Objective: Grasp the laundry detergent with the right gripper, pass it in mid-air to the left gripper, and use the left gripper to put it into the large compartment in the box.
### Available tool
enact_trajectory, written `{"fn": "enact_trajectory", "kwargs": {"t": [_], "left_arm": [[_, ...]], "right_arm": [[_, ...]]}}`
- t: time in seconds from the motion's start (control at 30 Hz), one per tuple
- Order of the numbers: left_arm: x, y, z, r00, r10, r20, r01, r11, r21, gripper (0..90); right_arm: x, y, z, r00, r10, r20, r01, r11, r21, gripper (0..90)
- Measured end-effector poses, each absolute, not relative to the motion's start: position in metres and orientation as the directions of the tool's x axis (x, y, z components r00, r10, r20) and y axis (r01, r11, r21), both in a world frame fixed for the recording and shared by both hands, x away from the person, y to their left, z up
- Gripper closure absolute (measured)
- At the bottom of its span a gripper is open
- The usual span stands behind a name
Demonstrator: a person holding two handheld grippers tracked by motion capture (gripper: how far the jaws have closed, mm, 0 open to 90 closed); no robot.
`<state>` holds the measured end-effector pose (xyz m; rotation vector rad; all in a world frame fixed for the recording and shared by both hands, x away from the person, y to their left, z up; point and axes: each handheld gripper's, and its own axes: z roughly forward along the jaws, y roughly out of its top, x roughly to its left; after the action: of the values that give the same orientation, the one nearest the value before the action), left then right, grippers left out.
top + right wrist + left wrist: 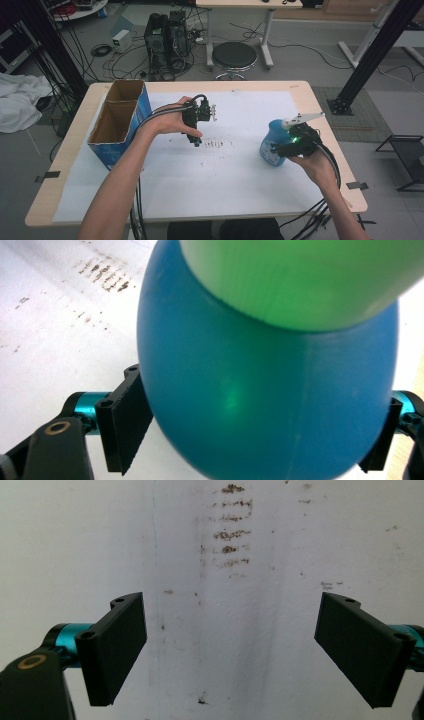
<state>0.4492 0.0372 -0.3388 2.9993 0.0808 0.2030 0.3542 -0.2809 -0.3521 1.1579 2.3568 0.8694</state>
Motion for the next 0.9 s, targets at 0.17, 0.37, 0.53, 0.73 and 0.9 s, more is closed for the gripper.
{"fn": "enact_trajectory", "kwargs": {"t": [0.17,0.37,0.53,0.73,0.9], "left_arm": [[0.4488,0.0374,-0.3394,0.99,0.059,0.127,0.041,-0.99,0.136,13.4],[0.4482,0.0385,-0.3405,0.989,0.071,0.127,0.052,-0.988,0.148,13.4],[0.449,0.0389,-0.3401,0.989,0.065,0.132,0.046,-0.988,0.145,13.4],[0.4491,0.0387,-0.3402,0.989,0.064,0.13,0.045,-0.989,0.144,13.5],[0.4486,0.0388,-0.3403,0.989,0.073,0.128,0.054,-0.987,0.15,13.4]], "right_arm": [[0.3549,-0.2803,-0.3535,-0.591,0.805,-0.057,0.578,0.471,0.666,18.5],[0.3538,-0.28,-0.3545,-0.595,0.802,-0.059,0.567,0.471,0.676,24.0],[0.3533,-0.28,-0.354,-0.596,0.801,-0.063,0.559,0.469,0.684,26.8],[0.3535,-0.279,-0.354,-0.6,0.798,-0.06,0.558,0.47,0.683,28.2],[0.3528,-0.2788,-0.3534,-0.605,0.794,-0.059,0.551,0.472,0.688,32.1]]}}
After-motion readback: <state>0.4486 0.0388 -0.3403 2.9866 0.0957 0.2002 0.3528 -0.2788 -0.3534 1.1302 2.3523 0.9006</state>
